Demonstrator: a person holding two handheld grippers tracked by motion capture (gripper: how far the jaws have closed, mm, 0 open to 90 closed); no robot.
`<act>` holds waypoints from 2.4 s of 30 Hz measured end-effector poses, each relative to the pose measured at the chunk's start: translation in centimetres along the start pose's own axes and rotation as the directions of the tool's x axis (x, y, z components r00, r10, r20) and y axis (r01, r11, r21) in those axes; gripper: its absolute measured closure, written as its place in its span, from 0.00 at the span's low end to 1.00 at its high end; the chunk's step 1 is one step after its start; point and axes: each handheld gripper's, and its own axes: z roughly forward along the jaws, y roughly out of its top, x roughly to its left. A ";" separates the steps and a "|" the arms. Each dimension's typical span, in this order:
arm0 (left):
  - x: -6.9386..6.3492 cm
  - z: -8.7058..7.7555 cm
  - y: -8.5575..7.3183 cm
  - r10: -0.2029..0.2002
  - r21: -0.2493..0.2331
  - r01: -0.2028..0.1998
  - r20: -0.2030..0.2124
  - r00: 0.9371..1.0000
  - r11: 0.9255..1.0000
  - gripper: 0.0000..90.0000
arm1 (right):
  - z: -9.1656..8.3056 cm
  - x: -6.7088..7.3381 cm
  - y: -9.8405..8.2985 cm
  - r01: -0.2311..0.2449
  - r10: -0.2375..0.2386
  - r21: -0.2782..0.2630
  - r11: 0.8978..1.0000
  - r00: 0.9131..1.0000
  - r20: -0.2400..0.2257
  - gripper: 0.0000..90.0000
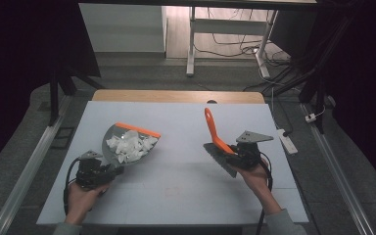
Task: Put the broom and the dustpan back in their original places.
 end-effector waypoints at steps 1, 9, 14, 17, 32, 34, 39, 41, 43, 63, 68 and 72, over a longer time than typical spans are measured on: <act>0.1 -0.1 -0.1 -0.010 -0.001 0.010 -0.010 1.000 1.000 0.68 | 0.1 0.0 0.0 -0.003 0.003 0.002 1.000 1.000 -0.003 0.78; 0.5 0.1 -0.1 -0.055 -0.010 0.054 -0.063 0.997 0.998 0.68 | 0.4 0.7 -0.3 0.006 -0.005 0.029 1.000 1.000 -0.031 0.78; 0.5 0.5 -0.4 -0.095 -0.012 0.094 -0.091 0.991 0.996 0.68 | -0.1 0.7 -1.0 -0.014 0.014 0.044 0.999 1.000 -0.020 0.78; 0.4 0.7 -0.4 -0.107 -0.010 0.106 -0.107 0.988 0.994 0.68 | -0.5 0.6 -1.3 -0.031 0.031 0.041 0.999 0.999 -0.015 0.78; -0.3 2.5 -0.4 -0.183 0.006 0.186 -0.167 0.969 0.982 0.68 | -0.6 -0.5 -3.1 -0.151 0.151 0.112 0.982 0.989 0.013 0.78; -0.2 2.6 -0.5 -0.187 0.008 0.191 -0.175 0.967 0.982 0.68 | -0.4 -0.5 -3.3 -0.157 0.157 0.124 0.980 0.988 0.011 0.78; -0.1 2.7 -0.5 -0.195 0.010 0.201 -0.196 0.961 0.979 0.68 | 0.1 -0.7 -3.6 -0.168 0.170 0.155 0.973 0.985 0.003 0.78; 0.0 2.8 -0.5 -0.202 0.010 0.208 -0.205 0.958 0.978 0.68 | 0.4 -0.9 -3.8 -0.187 0.190 0.168 0.968 0.982 0.002 0.78; 0.0 2.9 -0.5 -0.203 0.013 0.210 -0.208 0.957 0.978 0.68 | 0.6 -1.2 -4.1 -0.199 0.200 0.185 0.962 0.980 0.013 0.78; 0.0 3.5 -0.5 -0.189 0.032 0.201 -0.214 0.958 0.979 0.64 | 1.1 -3.3 -4.3 -0.187 0.176 0.247 0.951 0.982 0.065 0.73; -0.1 3.4 -0.4 -0.173 0.043 0.186 -0.204 0.964 0.982 0.60 | 1.1 -3.6 -4.3 -0.165 0.147 0.263 0.951 0.985 0.088 0.67; -0.1 3.4 -0.4 -0.171 0.044 0.183 -0.203 0.964 0.982 0.56 | 1.2 -3.7 -4.2 -0.149 0.117 0.281 0.948 0.985 0.127 0.60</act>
